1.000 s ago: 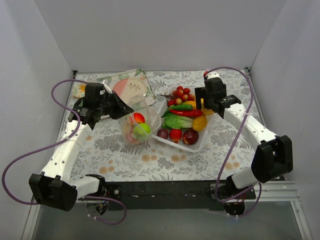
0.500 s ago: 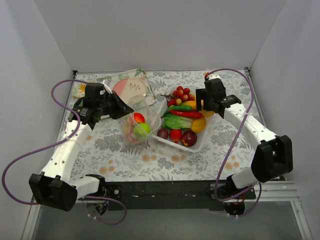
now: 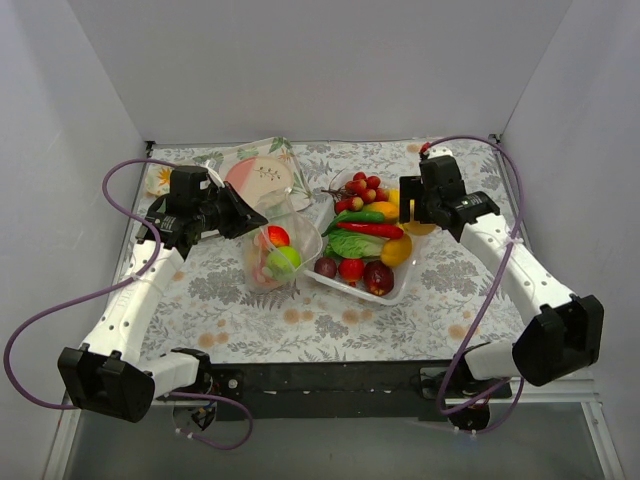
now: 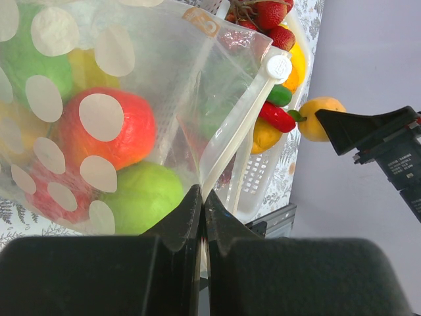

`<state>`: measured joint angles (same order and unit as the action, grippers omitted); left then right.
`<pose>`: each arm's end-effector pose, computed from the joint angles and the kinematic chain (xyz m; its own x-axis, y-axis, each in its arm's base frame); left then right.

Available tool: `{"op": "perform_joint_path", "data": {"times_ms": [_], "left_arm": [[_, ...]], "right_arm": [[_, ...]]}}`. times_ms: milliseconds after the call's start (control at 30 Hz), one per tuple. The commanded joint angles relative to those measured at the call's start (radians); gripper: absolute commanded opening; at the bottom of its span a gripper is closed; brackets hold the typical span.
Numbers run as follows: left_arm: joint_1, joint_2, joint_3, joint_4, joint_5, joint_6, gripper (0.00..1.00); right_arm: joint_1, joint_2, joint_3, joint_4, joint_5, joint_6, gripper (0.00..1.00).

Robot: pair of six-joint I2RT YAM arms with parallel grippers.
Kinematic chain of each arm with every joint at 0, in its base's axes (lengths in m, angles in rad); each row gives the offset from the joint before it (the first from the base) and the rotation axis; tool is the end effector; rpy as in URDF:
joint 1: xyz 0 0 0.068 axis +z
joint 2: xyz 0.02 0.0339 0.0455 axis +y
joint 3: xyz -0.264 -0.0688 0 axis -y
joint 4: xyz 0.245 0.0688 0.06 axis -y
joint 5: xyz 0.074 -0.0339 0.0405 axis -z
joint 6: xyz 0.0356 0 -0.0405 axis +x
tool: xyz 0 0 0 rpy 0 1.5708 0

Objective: Place the food in the zip-top bag and seal the zipper
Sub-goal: Pick up the fake fruit from the bin, then place the fake fruit in the zipper food storage bag.

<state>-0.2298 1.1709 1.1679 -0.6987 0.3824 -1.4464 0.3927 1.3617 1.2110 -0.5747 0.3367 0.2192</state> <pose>0.2347 -0.0685 0.3468 -0.5630 -0.8137 0.1443 -0.5630 0.2499 -0.7877 0.2788 0.1028 0.3229 -0.6272 -0.0376 -0.7780 0.0036 0.9987 -0.0512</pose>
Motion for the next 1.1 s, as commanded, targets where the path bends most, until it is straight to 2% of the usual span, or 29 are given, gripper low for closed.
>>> {"op": "perform_joint_path", "data": {"times_ms": [0, 200, 367, 533, 767, 867, 967, 1000, 1067], "left_arm": [[0.003, -0.013, 0.029, 0.005, 0.015, 0.009, 0.00], [0.003, -0.013, 0.032, 0.007, 0.015, 0.009, 0.00], [0.003, -0.011, 0.032, 0.007, 0.015, 0.006, 0.00], [0.003, -0.013, 0.033, 0.005, 0.015, 0.001, 0.00], [0.001, -0.014, 0.036, 0.004, 0.015, -0.002, 0.00], [0.003, -0.014, 0.036, -0.002, 0.012, -0.002, 0.00], [0.003, -0.019, 0.038, -0.005, 0.009, 0.000, 0.00], [0.003, -0.020, 0.038, -0.007, 0.010, 0.000, 0.00], [0.001, -0.022, 0.039, -0.007, 0.010, -0.002, 0.00]], "right_arm": [[-0.005, -0.058, 0.059, -0.019, -0.011, 0.023, 0.34], [0.032, -0.087, 0.139, -0.051, -0.059, 0.048, 0.31], [0.201, -0.081, 0.251, -0.025, -0.090, 0.091, 0.31], [0.394, 0.016, 0.344, 0.050, -0.120, 0.138, 0.31], [0.555, 0.204, 0.492, 0.070, -0.117, 0.157, 0.31], [0.586, 0.273, 0.536, 0.070, -0.133, 0.163, 0.36], [0.617, 0.321, 0.562, 0.079, -0.145, 0.164, 0.58], [0.618, 0.345, 0.570, 0.069, -0.143, 0.167, 0.70], [0.620, 0.367, 0.594, 0.047, -0.136, 0.166, 0.78]]}}
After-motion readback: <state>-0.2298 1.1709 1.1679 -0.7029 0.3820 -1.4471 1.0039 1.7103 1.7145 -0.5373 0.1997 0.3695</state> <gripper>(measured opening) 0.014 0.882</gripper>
